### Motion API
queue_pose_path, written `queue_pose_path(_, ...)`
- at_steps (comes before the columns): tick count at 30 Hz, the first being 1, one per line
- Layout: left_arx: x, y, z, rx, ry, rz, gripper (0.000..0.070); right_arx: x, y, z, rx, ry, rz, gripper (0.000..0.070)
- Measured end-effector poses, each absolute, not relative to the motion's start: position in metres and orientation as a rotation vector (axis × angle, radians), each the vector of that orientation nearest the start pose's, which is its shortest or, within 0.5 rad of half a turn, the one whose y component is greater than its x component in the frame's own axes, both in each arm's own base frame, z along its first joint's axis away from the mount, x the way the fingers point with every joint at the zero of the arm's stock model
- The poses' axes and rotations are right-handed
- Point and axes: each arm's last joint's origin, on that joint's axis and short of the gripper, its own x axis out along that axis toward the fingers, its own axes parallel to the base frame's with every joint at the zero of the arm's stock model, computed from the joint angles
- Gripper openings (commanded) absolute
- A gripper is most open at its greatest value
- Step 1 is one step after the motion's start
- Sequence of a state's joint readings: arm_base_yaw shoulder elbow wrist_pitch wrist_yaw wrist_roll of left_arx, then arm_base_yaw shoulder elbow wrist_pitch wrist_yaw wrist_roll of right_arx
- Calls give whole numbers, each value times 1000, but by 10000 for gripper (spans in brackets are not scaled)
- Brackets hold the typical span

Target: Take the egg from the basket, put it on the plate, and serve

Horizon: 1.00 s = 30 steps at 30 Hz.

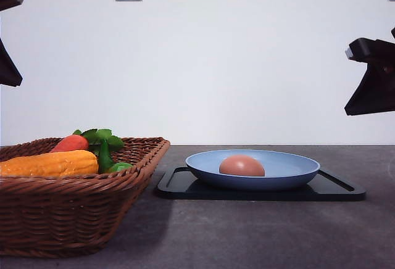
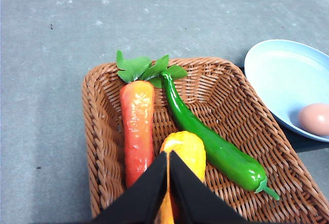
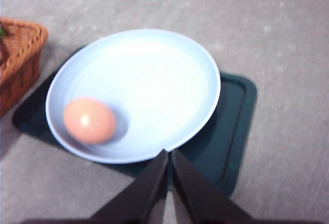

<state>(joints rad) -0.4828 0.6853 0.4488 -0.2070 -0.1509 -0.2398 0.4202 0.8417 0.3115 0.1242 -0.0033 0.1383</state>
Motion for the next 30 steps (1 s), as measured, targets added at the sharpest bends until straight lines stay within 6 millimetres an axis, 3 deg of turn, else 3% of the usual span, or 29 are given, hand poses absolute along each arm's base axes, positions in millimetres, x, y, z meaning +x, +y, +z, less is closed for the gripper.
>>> queue_pose_path(8,130,-64,237,-116,422,-278,0,159,71,190,50,428,387,0)
queue_pose_path(18,65,-23,277,-165,-32,-249,0,159,71,190,49,428,385,0)
queue_pose_path(22,59,-12,266,-114,-89,-133,0,159,71,190,49,428,385,0)
queue_pose_path(30,76,-2,218,-59,23,75,0,159,71,190,49,428,385,0)
